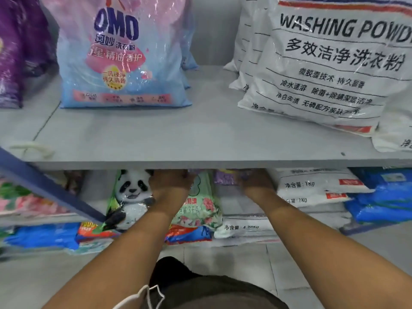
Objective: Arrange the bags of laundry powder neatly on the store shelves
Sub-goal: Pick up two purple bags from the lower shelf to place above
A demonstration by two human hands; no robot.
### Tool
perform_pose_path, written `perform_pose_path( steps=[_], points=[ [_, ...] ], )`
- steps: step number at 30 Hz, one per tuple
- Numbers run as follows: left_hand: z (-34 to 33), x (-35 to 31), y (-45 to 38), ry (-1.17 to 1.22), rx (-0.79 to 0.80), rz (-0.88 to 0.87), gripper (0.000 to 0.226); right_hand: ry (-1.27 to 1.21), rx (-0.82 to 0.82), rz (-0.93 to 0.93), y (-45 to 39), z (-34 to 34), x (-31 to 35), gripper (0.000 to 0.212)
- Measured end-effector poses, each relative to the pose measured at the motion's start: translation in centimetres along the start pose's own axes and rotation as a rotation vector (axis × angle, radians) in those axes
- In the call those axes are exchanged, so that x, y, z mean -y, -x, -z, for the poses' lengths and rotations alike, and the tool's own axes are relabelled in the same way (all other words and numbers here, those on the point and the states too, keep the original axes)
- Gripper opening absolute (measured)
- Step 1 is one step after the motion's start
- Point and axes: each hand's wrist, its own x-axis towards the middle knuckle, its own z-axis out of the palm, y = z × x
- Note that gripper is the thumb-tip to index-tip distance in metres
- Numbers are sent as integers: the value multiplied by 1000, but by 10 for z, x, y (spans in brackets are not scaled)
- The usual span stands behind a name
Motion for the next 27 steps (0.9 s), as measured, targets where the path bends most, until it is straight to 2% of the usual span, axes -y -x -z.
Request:
perform_pose_path(
  steps=[1, 2, 3, 5, 7, 9, 10, 13, 14, 16, 18, 20, 21, 24, 27],
  points=[
    [0, -2, -2, -63, -58, 15, 51, -75, -13, 23, 3, 3, 2, 47],
    [1, -3, 4, -76, -49, 24, 51, -122, -24, 40, 5, 5, 5, 35],
    [1, -3, 6, -61, -67, 8, 51, -174, -35, 63, 5, 5, 4, 31],
    [-2, 1, 17, -94, -60, 15, 51, -251, 18, 81, 3, 3, 0, 52],
    [2, 4, 28, 65, -63, 56, 43, -264, 74, 70, 0, 3, -1, 84],
    [8, 7, 43, 248, -12, 154, 29, -286, 159, 35, 2, 8, -4, 99],
    [12, 11, 52, 329, 18, 212, 26, -336, 198, 6, 5, 9, -6, 91],
    [20, 32, 77, 563, 58, 348, 31, -576, 352, -100, 19, 8, -20, 45],
    [21, 42, 84, 647, 90, 399, 32, -646, 372, -72, 23, 5, -28, 38],
    [22, 58, 90, 868, 172, 515, 36, -726, 359, 1, 26, -3, -40, 35],
    [19, 67, 91, 1206, 233, 595, 29, -735, 355, 42, 26, -11, -46, 33],
    [22, 64, 88, 1469, 259, 621, 7, -805, 371, -8, 26, -11, -42, 30],
    [25, 61, 86, 1536, 257, 629, 8, -867, 395, -67, 25, -8, -39, 27],
    [32, 56, 74, 1570, 236, 738, 34, -1037, 542, -144, 29, 4, -29, 15],
    [37, 53, 64, 1381, 286, 788, 58, -1016, 560, -156, 33, 1, -31, 17]
  ],
)
